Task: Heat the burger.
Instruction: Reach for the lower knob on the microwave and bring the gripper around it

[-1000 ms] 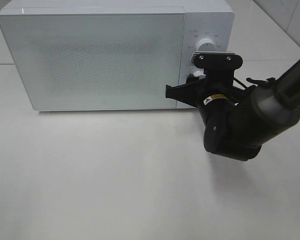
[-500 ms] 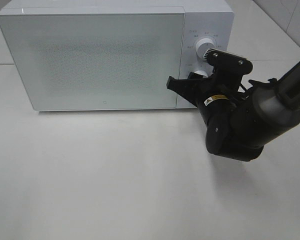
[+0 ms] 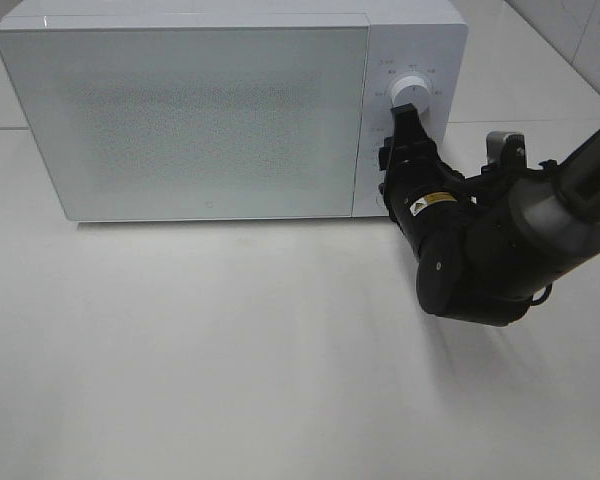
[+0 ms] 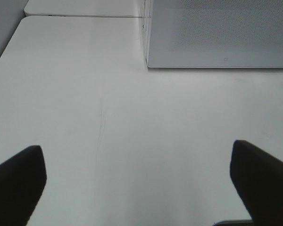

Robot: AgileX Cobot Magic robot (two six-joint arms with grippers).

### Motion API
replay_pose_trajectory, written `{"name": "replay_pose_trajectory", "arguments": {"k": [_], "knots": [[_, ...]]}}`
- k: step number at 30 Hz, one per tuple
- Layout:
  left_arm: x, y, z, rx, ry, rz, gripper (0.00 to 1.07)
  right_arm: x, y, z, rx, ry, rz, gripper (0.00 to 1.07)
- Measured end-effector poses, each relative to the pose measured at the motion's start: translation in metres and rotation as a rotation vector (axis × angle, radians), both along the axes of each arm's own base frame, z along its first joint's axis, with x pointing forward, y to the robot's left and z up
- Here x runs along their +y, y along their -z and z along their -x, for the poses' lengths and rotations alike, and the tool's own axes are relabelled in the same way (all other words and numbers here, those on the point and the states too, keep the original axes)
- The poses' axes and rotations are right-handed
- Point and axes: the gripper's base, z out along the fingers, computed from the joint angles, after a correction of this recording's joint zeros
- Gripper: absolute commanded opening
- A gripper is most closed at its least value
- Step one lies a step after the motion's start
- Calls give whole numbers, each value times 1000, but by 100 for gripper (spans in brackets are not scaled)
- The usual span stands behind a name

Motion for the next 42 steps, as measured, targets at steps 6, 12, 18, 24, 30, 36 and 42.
{"name": "replay_pose_trajectory", "arguments": {"k": [6, 12, 18, 24, 30, 36, 42], "knots": [[0, 0, 0, 0, 0, 0, 98, 0, 0, 0, 2, 49, -253, 0], [0, 0, 0, 0, 0, 0, 98, 0, 0, 0, 4, 86, -452, 0], [0, 0, 0, 0, 0, 0, 98, 0, 0, 0, 5, 94, -495, 0], [0, 0, 0, 0, 0, 0, 98, 0, 0, 0, 5, 99, -511, 1], [0, 0, 0, 0, 0, 0, 98, 0, 0, 0, 5, 100, -511, 3], [0, 0, 0, 0, 0, 0, 98, -1, 0, 0, 5, 106, -506, 7], [0, 0, 0, 0, 0, 0, 98, -2, 0, 0, 4, 112, -457, 31]]}}
